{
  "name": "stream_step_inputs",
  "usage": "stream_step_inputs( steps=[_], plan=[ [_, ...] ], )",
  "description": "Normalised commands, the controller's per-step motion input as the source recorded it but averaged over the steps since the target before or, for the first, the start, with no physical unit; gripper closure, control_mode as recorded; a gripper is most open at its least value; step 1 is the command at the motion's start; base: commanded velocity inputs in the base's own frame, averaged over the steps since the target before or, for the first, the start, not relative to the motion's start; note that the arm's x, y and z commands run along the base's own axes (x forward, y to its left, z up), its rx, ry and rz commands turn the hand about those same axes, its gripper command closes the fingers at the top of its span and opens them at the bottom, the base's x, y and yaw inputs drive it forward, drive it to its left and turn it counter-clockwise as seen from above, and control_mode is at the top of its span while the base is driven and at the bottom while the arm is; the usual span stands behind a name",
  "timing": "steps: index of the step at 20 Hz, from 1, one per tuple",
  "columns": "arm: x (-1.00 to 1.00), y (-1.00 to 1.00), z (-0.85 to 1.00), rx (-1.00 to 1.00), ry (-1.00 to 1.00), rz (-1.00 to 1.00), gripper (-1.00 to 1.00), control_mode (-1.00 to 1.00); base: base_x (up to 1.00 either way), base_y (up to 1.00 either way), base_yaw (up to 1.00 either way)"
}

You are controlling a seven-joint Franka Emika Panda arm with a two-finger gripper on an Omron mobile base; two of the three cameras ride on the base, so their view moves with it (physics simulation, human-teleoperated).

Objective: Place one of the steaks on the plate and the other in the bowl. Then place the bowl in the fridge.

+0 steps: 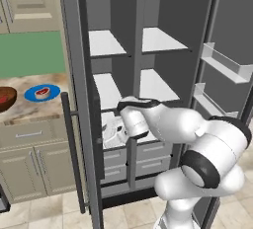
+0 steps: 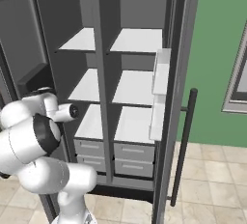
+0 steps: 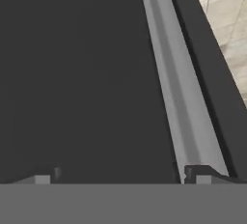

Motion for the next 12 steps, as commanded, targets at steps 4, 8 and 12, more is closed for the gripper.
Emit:
stream_step_inputs(
  steps=[4,8,12],
  plan=[
    [0.00,-0.43,0.47,-0.22,0.24,-0.01,-1.00,-1.00,0.00,0.00,0.00],
    [-0.12,-0.71,0.06,-0.25,0.04,0.00,-1.00,-1.00,0.00,0.00,0.00],
    [-0.16,-0.70,-0.19,-0.26,-0.30,0.05,-1.00,-1.00,0.00,0.00,0.00]
  ],
)
